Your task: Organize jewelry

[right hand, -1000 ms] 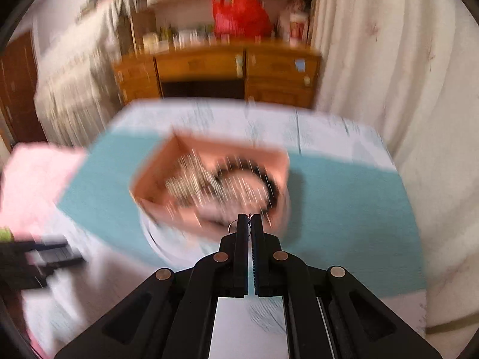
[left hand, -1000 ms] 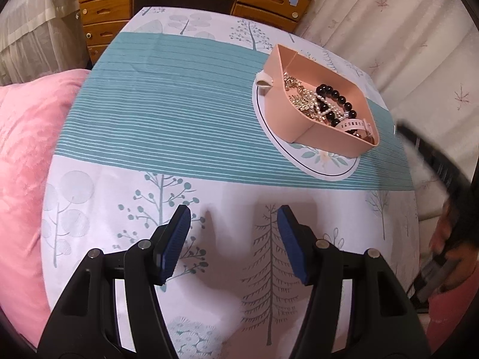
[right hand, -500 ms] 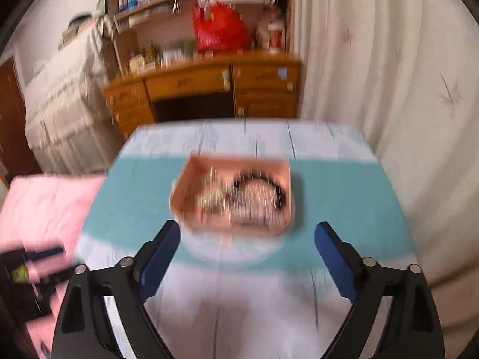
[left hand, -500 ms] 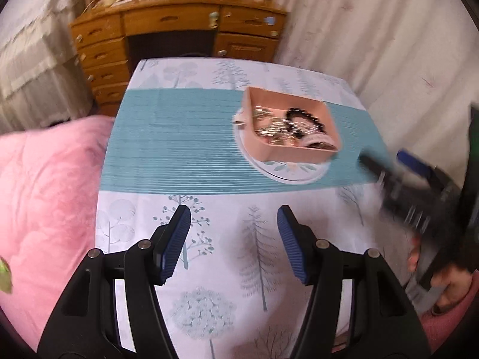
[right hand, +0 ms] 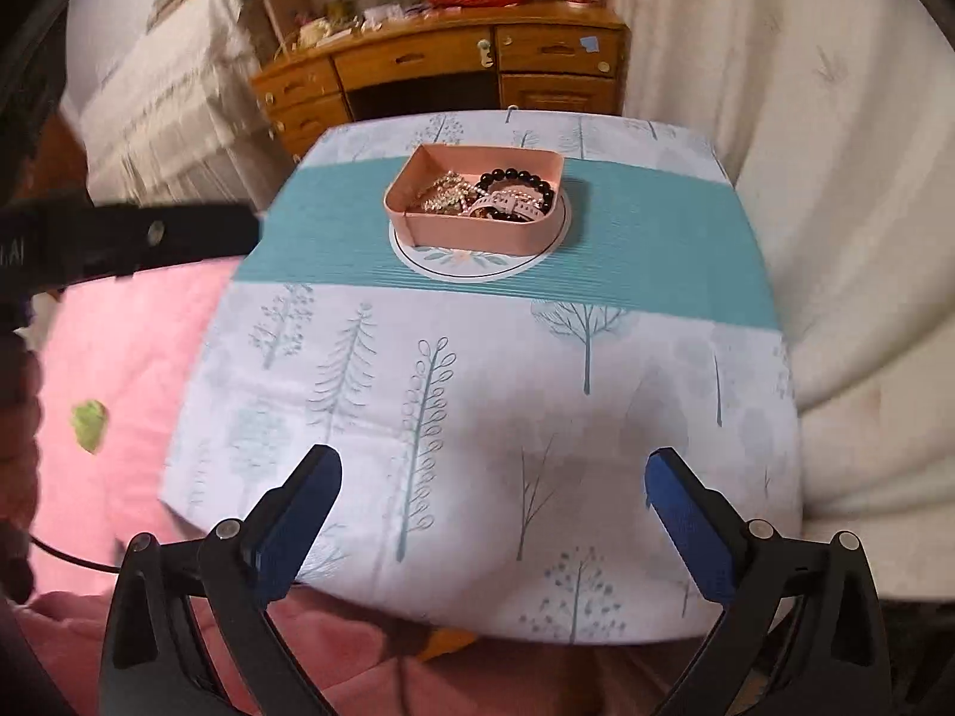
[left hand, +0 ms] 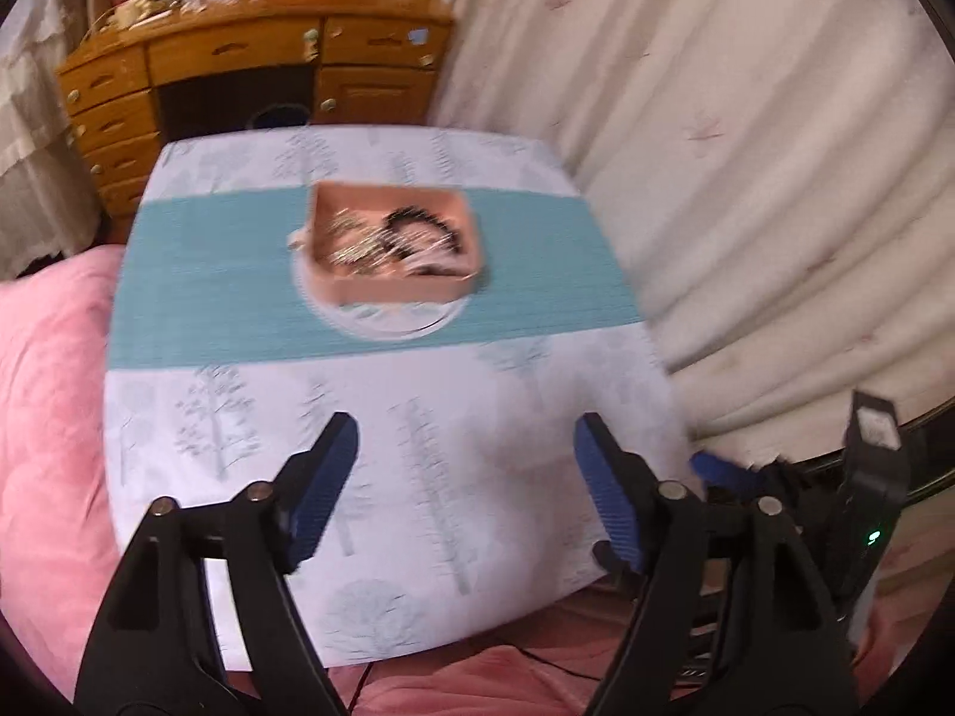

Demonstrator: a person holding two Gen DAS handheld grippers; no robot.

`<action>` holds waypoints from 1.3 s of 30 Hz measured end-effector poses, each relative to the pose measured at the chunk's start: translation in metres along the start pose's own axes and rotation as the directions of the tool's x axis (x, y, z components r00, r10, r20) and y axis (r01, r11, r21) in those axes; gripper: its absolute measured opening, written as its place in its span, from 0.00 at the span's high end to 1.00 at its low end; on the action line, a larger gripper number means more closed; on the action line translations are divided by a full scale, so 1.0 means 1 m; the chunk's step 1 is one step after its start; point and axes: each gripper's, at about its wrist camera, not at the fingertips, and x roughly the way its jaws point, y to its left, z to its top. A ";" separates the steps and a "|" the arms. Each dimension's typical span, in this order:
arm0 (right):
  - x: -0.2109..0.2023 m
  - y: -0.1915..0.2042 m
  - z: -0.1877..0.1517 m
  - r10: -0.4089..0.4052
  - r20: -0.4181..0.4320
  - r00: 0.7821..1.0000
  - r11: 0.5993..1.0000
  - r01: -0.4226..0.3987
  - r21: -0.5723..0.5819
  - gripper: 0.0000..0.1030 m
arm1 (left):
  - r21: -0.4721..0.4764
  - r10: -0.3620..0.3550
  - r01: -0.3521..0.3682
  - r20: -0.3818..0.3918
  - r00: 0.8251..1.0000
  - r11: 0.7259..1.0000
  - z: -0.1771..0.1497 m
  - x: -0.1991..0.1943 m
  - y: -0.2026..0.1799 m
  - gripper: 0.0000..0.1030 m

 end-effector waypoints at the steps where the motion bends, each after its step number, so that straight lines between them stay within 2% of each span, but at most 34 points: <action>1: -0.006 -0.011 0.003 -0.001 0.011 1.000 1.000 0.001 0.022 0.00 | 0.014 0.006 -0.006 0.017 1.000 1.000 0.004 -0.002 -0.010 0.20; 5: -0.031 -0.055 0.007 0.019 0.048 0.999 0.992 -0.025 0.125 0.00 | 0.051 0.057 -0.063 0.112 0.992 0.997 0.013 -0.017 -0.047 0.17; 6: -0.036 -0.066 0.009 0.032 0.044 0.999 0.986 -0.038 0.159 0.00 | 0.050 0.075 -0.082 0.129 0.989 0.995 0.014 -0.019 -0.054 0.12; 8: -0.044 -0.085 0.009 0.063 0.033 0.997 0.971 -0.069 0.229 0.00 | 0.033 0.125 -0.130 0.141 0.982 0.991 0.012 -0.020 -0.065 0.00; 11: -0.054 -0.107 0.010 0.108 0.041 0.993 0.950 -0.115 0.292 0.00 | 0.015 0.190 -0.193 0.135 0.972 0.981 0.008 -0.018 -0.074 0.00; 13: -0.060 -0.109 0.014 0.077 0.054 0.996 0.957 -0.089 0.277 0.00 | 0.013 0.240 -0.244 0.131 0.962 0.970 0.001 -0.017 -0.078 0.00; 16: -0.079 -0.105 0.014 0.062 0.122 0.991 0.972 -0.088 0.218 0.00 | -0.001 0.324 -0.327 0.135 0.936 0.945 -0.013 -0.011 -0.076 0.00; 22: -0.111 -0.079 0.019 0.028 0.233 0.972 0.995 -0.048 0.084 0.00 | -0.063 0.375 -0.371 0.092 0.922 0.927 -0.040 -0.005 -0.068 0.00; 25: -0.110 -0.067 0.023 0.023 0.217 0.976 0.999 -0.030 0.030 0.00 | -0.095 0.404 -0.395 0.107 0.909 0.914 -0.046 -0.010 -0.065 0.00; 32: -0.094 -0.060 0.029 0.066 0.183 0.981 0.997 -0.071 0.021 0.00 | -0.128 0.440 -0.427 0.099 0.893 0.895 -0.057 -0.015 -0.061 0.00; 39: -0.085 -0.057 0.028 0.063 0.174 0.983 0.997 -0.068 0.023 0.00 | -0.130 0.443 -0.430 0.097 0.891 0.893 -0.060 -0.016 -0.060 0.00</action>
